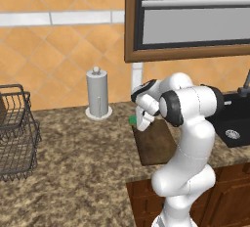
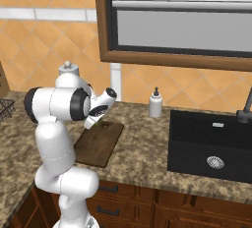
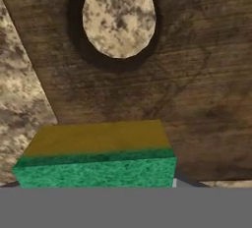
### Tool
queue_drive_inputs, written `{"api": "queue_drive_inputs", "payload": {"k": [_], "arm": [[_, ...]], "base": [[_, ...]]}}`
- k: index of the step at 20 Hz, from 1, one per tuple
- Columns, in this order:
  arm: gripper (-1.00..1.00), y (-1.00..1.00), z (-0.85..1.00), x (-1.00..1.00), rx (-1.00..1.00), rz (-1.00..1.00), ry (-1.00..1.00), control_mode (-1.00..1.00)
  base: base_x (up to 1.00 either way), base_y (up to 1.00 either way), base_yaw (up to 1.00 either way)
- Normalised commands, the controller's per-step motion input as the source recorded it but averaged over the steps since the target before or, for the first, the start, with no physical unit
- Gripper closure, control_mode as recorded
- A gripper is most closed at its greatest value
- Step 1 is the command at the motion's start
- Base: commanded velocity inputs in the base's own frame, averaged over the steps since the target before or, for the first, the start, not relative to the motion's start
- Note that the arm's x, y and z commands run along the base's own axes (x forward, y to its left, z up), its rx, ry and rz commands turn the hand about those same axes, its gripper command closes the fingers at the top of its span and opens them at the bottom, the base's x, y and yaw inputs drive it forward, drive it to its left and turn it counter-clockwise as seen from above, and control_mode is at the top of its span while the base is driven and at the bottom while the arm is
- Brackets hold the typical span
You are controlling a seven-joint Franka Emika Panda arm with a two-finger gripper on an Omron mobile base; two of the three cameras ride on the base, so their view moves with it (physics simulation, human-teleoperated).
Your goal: Pick up the sponge from the counter and clean the cutting board by briefly scrubbing or pressing down on the cutting board. Once finished, release the sponge.
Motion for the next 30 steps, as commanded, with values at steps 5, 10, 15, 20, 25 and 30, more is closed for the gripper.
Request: {"api": "queue_drive_inputs", "payload": {"k": [5,10,15,20,25,30], "arm": [[1.0,0.0,0.0,-0.35,0.0,-0.01,-0.14,-1.0],[1.0,-0.01,-0.18,0.0,0.0,0.0,0.15,-1.0],[1.0,-0.01,-0.33,-0.61,0.0,0.0,0.18,-1.0],[1.0,0.0,-0.27,-0.94,0.0,0.0,0.0,-1.0],[1.0,0.0,-0.39,-0.78,0.0,0.0,0.0,-1.0],[1.0,0.01,-0.43,-0.96,0.0,0.0,0.0,-1.0]], "base": [[0.0,0.0,0.0],[0.0,0.0,0.0],[0.0,0.0,0.0],[0.0,0.0,0.0],[0.0,0.0,0.0],[0.0,0.0,0.0]]}}
